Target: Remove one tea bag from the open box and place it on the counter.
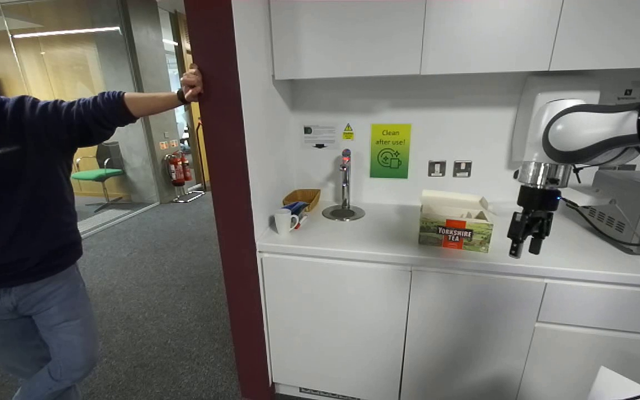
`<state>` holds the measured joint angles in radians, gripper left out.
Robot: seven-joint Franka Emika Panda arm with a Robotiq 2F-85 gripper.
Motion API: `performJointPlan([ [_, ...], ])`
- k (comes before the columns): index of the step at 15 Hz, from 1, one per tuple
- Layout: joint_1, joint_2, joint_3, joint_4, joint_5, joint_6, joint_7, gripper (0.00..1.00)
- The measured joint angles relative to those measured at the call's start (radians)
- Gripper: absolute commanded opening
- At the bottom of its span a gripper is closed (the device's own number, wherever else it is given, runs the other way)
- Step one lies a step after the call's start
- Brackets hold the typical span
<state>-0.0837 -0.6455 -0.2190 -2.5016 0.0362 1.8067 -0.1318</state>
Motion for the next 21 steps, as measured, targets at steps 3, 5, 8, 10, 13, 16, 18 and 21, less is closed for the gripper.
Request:
performJointPlan([
  [3,-0.042,0.079,-0.008,0.077,0.024,0.066,0.081,1.0],
  [5,-0.077,0.13,-0.022,0.132,0.03,0.096,0.126,1.0],
  [8,-0.11,0.189,-0.047,0.201,0.07,0.102,0.158,1.0],
  [10,-0.11,0.192,-0.045,0.194,0.07,0.102,0.158,1.0],
  [13,-0.11,0.192,-0.037,0.193,0.07,0.102,0.158,1.0],
  [16,-0.11,0.192,-0.035,0.193,0.07,0.102,0.158,1.0],
  [18,-0.11,0.196,-0.035,0.195,0.07,0.102,0.165,1.0],
  [21,-0.116,0.223,-0.036,0.22,0.071,0.105,0.2,1.0],
])
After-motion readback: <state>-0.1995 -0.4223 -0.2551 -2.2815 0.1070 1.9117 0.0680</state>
